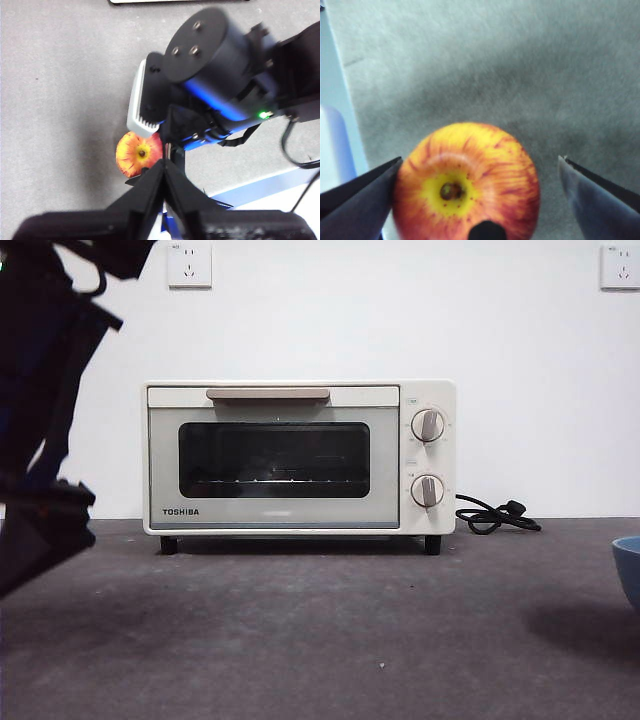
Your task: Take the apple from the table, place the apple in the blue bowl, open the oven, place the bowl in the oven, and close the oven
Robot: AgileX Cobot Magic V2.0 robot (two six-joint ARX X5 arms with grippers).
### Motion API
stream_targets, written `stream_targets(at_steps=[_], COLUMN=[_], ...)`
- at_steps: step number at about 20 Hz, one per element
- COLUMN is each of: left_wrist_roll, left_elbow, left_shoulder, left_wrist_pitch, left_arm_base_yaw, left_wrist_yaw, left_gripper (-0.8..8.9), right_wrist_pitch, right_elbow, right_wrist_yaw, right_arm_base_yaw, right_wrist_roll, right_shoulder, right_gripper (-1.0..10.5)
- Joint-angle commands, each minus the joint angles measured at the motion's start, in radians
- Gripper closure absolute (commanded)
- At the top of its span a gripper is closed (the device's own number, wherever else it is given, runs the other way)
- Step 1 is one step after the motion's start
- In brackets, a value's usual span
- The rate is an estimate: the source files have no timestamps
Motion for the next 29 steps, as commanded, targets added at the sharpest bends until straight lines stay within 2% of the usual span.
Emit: stream_targets(at_steps=[1, 5, 6, 13, 17, 22, 25, 29], left_wrist_roll=[0.012, 0.012, 0.013, 0.024, 0.023, 0.023, 0.024, 0.028], left_elbow=[0.002, 0.002, 0.002, 0.002, 0.002, 0.002, 0.002, 0.002], left_shoulder=[-0.003, -0.003, -0.003, -0.003, -0.003, -0.003, -0.003, 0.0], left_wrist_pitch=[0.003, 0.003, 0.003, 0.003, 0.003, 0.003, 0.003, 0.003], left_arm_base_yaw=[-0.003, -0.003, -0.003, -0.024, -0.025, -0.025, -0.025, -0.025], left_wrist_yaw=[0.003, 0.003, 0.003, -0.007, -0.004, -0.004, -0.004, -0.005], left_gripper=[8.18, 8.18, 8.18, 8.18, 8.18, 8.18, 8.18, 8.18], right_wrist_pitch=[-0.001, 0.008, 0.016, -0.026, -0.129, -0.276, -0.406, -0.539], right_elbow=[0.0, 0.0, 0.0, 0.001, 0.001, 0.001, 0.0, -0.013], right_wrist_yaw=[-0.008, -0.01, -0.01, -0.009, 0.034, 0.205, 0.346, 0.46], right_arm_base_yaw=[0.002, 0.003, 0.003, 0.002, 0.0, -0.007, -0.026, -0.077], right_wrist_roll=[0.023, 0.074, 0.073, 0.061, 0.033, 0.017, 0.013, 0.015], right_shoulder=[0.03, 0.03, 0.029, -0.049, -0.158, -0.313, -0.406, -0.518], right_gripper=[2.6, 9.1, 9.6, 9.6, 9.6, 9.6, 9.6, 9.5])
